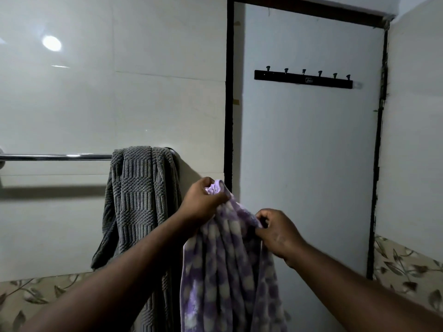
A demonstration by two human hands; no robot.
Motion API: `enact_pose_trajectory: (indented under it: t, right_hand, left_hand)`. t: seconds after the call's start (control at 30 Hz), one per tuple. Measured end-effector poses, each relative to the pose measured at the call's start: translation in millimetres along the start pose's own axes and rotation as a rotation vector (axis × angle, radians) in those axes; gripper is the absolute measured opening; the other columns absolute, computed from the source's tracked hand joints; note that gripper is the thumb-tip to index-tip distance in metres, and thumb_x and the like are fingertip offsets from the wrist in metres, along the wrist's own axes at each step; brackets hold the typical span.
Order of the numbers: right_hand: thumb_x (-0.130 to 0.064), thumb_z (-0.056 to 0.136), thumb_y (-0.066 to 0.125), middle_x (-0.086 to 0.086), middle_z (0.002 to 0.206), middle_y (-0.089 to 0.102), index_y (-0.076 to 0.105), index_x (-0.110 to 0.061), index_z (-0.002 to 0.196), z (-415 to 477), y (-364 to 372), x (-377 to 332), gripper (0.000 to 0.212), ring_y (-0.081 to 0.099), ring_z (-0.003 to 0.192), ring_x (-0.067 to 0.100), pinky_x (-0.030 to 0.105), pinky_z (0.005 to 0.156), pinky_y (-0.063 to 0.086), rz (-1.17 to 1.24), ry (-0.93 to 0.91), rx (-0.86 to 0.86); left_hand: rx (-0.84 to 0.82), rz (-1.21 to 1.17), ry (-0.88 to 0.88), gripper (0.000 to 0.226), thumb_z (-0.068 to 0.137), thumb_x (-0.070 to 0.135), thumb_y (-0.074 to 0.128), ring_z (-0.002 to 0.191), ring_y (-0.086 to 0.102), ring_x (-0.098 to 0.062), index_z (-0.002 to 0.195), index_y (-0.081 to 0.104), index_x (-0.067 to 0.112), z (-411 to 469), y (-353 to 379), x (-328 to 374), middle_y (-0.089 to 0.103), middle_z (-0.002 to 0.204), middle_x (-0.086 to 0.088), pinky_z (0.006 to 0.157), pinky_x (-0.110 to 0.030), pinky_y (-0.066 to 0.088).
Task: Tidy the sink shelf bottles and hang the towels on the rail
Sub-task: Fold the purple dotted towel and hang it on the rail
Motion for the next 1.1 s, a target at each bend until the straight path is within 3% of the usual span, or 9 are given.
enact_pose_trajectory:
  t: [0.13, 0.23, 0.33, 0.5, 0.63, 0.7, 0.9, 1.03, 1.1]
  right_hand:
    - [-0.031, 0.078, 0.082, -0.004, 0.067, 0.071, 0.074, -0.019, 0.074, 10, -18, -15, 0.015, 0.06, 0.06, 0.014, 0.032, 0.06, 0.048, 0.167, 0.002, 0.142]
    - [-0.028, 0.073, 0.084, 0.002, 0.065, 0.068, 0.067, -0.018, 0.077, 17, -22, -33, 0.02, 0.054, 0.057, 0.014, 0.031, 0.059, 0.043, 0.251, -0.028, 0.11]
    - [-0.027, 0.072, 0.086, 0.007, 0.07, 0.07, 0.063, -0.017, 0.075, 19, -25, -37, 0.025, 0.056, 0.06, 0.017, 0.034, 0.06, 0.046, 0.218, -0.056, 0.087]
    - [-0.018, 0.081, 0.081, -0.004, 0.069, 0.066, 0.067, -0.018, 0.076, 6, -21, -13, 0.015, 0.068, 0.071, 0.025, 0.047, 0.075, 0.061, 0.016, -0.007, 0.096]
    - [-0.005, 0.084, 0.079, 0.002, 0.071, 0.067, 0.071, -0.01, 0.082, 6, -16, -13, 0.01, 0.061, 0.064, 0.019, 0.045, 0.071, 0.061, 0.334, 0.068, 0.103]
    - [-0.004, 0.085, 0.078, 0.004, 0.075, 0.071, 0.073, -0.007, 0.086, 9, -8, -27, 0.005, 0.062, 0.066, 0.015, 0.032, 0.063, 0.059, 0.452, 0.061, 0.079]
    - [-0.012, 0.091, 0.075, 0.011, 0.081, 0.074, 0.07, 0.0, 0.095, 9, 0, -39, 0.014, 0.069, 0.07, 0.019, 0.034, 0.074, 0.06, 0.765, 0.121, -0.036]
    - [-0.011, 0.081, 0.081, 0.007, 0.08, 0.069, 0.066, -0.003, 0.095, 0, 4, -33, 0.022, 0.065, 0.071, 0.017, 0.029, 0.065, 0.056, 0.509, 0.053, -0.101]
    - [-0.01, 0.075, 0.078, 0.005, 0.074, 0.065, 0.066, -0.006, 0.088, -7, 10, -21, 0.018, 0.06, 0.066, 0.018, 0.03, 0.061, 0.05, 0.304, 0.084, -0.136]
  left_hand:
    - [-0.171, 0.294, 0.033, 0.051, 0.066, 0.042, 0.093, 0.069, 0.054, -0.011, 0.095, 0.065, 0.01, -5, 15, -2, 0.064, 0.079, 0.0, 0.066, -0.029, 0.046]
    - [-0.299, 0.495, 0.097, 0.036, 0.064, 0.047, 0.092, 0.066, 0.055, -0.002, 0.082, 0.068, 0.028, -9, 32, -1, 0.067, 0.074, 0.012, 0.067, -0.024, 0.047]
    - [-0.222, 0.608, 0.173, 0.023, 0.077, 0.046, 0.076, 0.061, 0.049, -0.005, 0.075, 0.069, 0.024, -9, 27, 7, 0.059, 0.063, 0.011, 0.063, -0.028, 0.043]
    - [0.013, 0.487, 0.098, 0.039, 0.067, 0.05, 0.065, 0.076, 0.072, -0.02, 0.083, 0.076, 0.016, -4, -7, 13, 0.077, 0.075, -0.001, 0.076, -0.038, 0.056]
    - [-0.109, 0.397, 0.042, 0.043, 0.074, 0.05, 0.085, 0.057, 0.055, -0.014, 0.079, 0.072, 0.009, -4, -1, 4, 0.069, 0.065, 0.002, 0.061, -0.031, 0.043]
    - [-0.22, 0.359, 0.04, 0.045, 0.07, 0.045, 0.09, 0.057, 0.042, -0.011, 0.069, 0.064, 0.009, -12, 15, 0, 0.053, 0.06, 0.005, 0.058, -0.028, 0.034]
    - [-0.241, 0.068, 0.053, 0.023, 0.079, 0.006, 0.084, 0.06, 0.048, -0.008, 0.076, 0.061, 0.01, -14, 20, -2, 0.055, 0.066, 0.002, 0.058, -0.021, 0.043]
    - [-0.102, 0.077, 0.041, 0.028, 0.071, 0.012, 0.081, 0.059, 0.047, -0.012, 0.076, 0.059, -0.005, -10, 7, -8, 0.054, 0.065, -0.003, 0.06, -0.026, 0.042]
    - [0.012, 0.131, 0.047, 0.022, 0.065, 0.02, 0.075, 0.057, 0.046, -0.012, 0.07, 0.059, 0.006, -5, -6, -11, 0.054, 0.061, 0.001, 0.06, -0.029, 0.041]
Point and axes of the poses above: each hand's wrist, its own z-axis towards the middle knuckle, its own y-axis out of the palm, x = y × z, the point moved 6 cm from there along z, towards the middle knuckle
